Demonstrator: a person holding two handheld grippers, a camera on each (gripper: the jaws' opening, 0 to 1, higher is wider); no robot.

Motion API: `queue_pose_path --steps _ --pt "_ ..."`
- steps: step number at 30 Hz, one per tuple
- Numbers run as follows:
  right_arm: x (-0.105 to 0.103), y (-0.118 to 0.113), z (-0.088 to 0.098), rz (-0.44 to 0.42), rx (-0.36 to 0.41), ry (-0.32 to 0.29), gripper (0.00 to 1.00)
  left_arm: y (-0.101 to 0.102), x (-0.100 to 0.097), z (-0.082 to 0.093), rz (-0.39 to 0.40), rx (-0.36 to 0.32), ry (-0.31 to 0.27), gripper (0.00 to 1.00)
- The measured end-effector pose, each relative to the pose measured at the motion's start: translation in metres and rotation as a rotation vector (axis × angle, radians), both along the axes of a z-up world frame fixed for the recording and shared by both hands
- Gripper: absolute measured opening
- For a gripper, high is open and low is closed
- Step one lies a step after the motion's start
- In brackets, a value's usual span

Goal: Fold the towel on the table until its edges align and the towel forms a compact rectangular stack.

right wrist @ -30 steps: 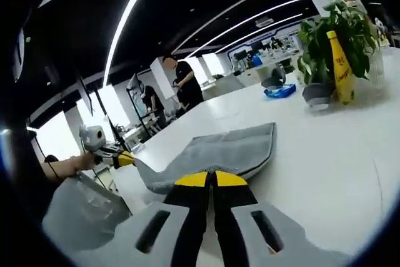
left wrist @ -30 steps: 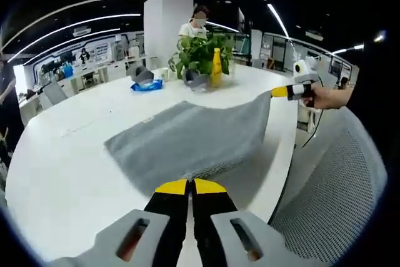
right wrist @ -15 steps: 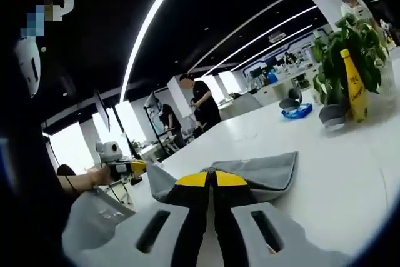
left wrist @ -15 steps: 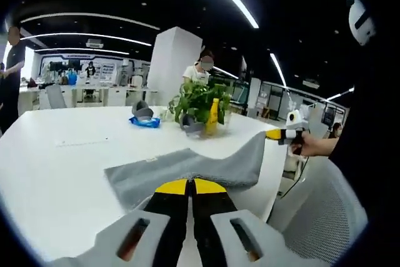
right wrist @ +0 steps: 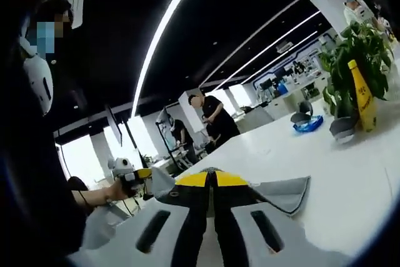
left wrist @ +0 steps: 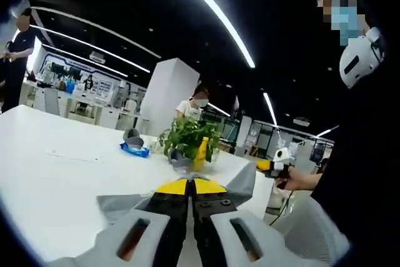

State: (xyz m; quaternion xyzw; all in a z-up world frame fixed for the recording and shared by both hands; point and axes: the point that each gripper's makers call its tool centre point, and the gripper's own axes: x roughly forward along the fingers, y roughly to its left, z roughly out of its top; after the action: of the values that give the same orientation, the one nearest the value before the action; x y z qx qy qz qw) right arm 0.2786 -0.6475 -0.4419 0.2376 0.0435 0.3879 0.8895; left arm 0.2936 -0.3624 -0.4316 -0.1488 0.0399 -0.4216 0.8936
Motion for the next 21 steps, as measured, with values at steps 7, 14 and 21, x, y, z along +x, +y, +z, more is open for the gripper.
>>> queue_pose_path --steps 7,14,21 --pt "-0.004 0.004 0.017 0.012 0.043 -0.029 0.0 0.001 -0.007 0.02 -0.032 -0.107 -0.034 0.01" --pt "-0.004 0.007 0.027 0.001 0.066 -0.039 0.0 0.002 -0.011 0.032 -0.061 -0.182 -0.038 0.01" --pt "0.001 0.003 0.017 -0.031 0.055 -0.001 0.0 0.007 -0.004 0.023 -0.022 -0.145 -0.003 0.01"
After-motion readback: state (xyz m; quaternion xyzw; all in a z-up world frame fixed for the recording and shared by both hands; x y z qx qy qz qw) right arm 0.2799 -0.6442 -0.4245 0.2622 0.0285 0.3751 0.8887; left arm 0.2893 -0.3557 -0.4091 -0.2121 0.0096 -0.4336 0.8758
